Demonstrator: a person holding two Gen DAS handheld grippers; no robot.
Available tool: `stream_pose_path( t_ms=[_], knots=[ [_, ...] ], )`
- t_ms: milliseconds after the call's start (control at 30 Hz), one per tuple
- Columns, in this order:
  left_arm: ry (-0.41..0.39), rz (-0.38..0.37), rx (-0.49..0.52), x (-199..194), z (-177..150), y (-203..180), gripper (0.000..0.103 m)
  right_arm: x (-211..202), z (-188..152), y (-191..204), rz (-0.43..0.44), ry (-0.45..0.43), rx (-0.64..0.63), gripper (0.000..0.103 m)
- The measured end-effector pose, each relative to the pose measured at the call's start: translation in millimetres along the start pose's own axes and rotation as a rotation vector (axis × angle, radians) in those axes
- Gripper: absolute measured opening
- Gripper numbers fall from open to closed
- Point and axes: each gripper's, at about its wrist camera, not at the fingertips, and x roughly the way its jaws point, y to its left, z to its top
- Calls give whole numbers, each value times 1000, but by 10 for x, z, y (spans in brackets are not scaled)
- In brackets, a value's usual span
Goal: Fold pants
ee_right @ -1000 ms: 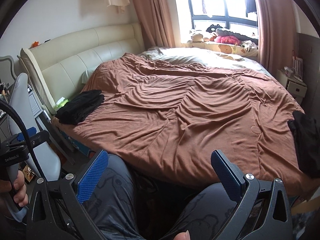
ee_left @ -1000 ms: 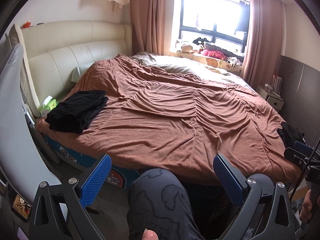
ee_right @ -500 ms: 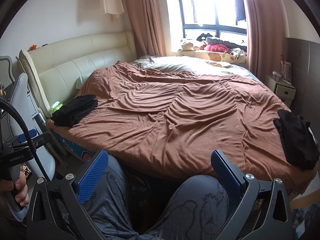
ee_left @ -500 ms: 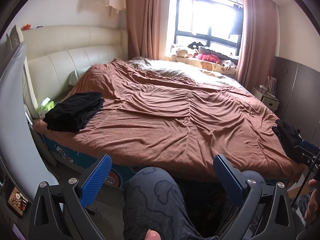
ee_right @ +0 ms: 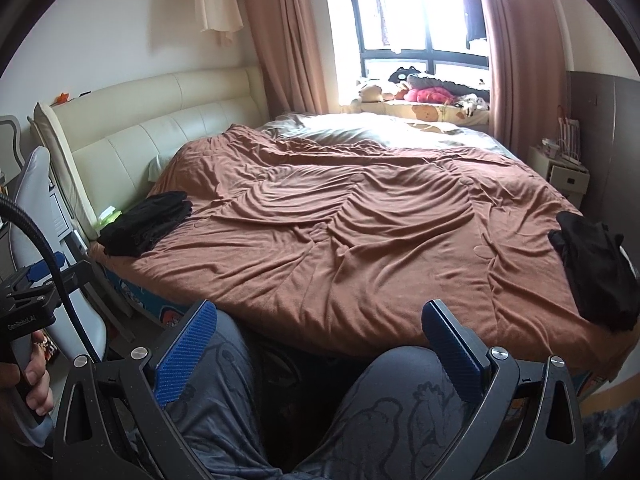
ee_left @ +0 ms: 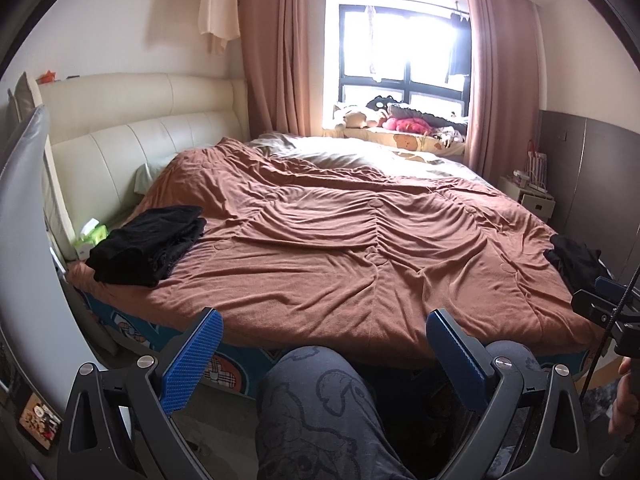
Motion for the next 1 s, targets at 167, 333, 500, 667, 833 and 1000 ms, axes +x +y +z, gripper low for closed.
stream_pose_path(
  t_ms=[167, 333, 500, 667, 833, 1000],
  knots=[
    [-2, -15, -12, -6, -2, 21, 103, -18, -20, -5, 1, -13, 0, 103],
    [-9, -12, -10, -33, -1, 28, 103, -61, -53, -2, 5, -25, -2, 103],
    [-16, -12, -16, -70, 9, 25, 103, -103, -75, -6, 16, -35, -3, 103],
    [-21, -12, -16, -89, 15, 29, 103, -112, -81, -32, 17, -37, 0, 103],
    [-27, -8, -17, -104, 21, 26, 103, -110, -69, -62, 6, -40, 2, 103],
    [-28, -5, -21, -117, 30, 37, 103, -127, -89, -57, 26, -47, 3, 103]
  ],
)
